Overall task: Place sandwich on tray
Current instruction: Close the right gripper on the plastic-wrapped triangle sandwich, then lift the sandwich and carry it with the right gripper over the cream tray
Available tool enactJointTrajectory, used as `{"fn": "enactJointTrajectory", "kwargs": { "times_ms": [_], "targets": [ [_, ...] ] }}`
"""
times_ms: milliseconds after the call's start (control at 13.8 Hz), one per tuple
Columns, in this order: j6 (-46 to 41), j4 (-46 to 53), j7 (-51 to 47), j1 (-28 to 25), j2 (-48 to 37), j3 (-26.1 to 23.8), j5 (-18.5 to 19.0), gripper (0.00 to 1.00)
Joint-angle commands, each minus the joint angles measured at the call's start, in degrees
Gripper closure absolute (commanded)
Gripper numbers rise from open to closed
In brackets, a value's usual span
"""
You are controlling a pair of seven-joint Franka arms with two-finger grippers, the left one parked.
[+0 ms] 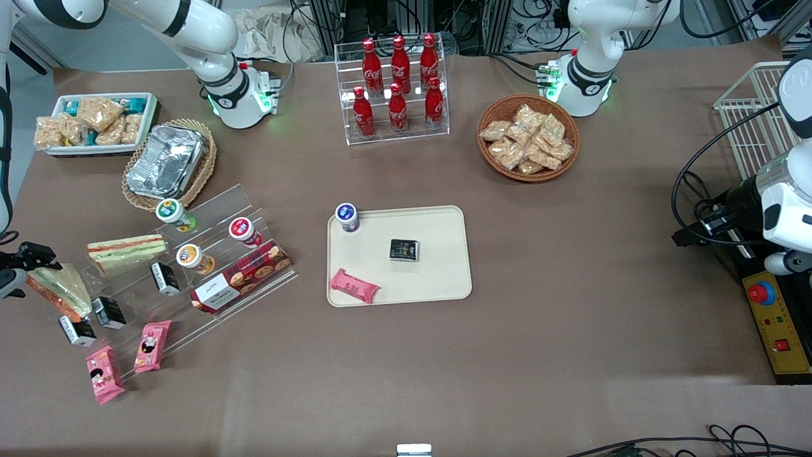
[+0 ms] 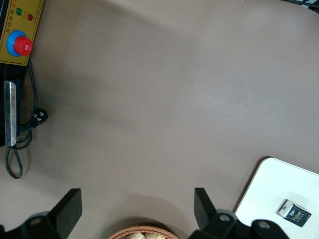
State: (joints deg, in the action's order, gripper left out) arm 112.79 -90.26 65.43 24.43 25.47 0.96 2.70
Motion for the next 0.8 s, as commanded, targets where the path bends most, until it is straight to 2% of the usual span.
{"fn": "enactJointTrajectory", "kwargs": {
  "times_ms": [0, 145, 290, 725],
  "targets": [
    [-0.81, -0.01, -0.83, 0.44, 0.10, -0.35, -1.38, 0.31],
    [-0.90, 0.17, -0.74, 0.53, 0.02, -0.35, -1.39, 0.56],
    [-2.21, 0.52, -0.56, 0.44, -0.59, -0.35, -1.30, 0.72],
    [-14.87, 13.08, -0.91, -1.40, -3.14, -0.87, -0.95, 0.74]
  ]
}}
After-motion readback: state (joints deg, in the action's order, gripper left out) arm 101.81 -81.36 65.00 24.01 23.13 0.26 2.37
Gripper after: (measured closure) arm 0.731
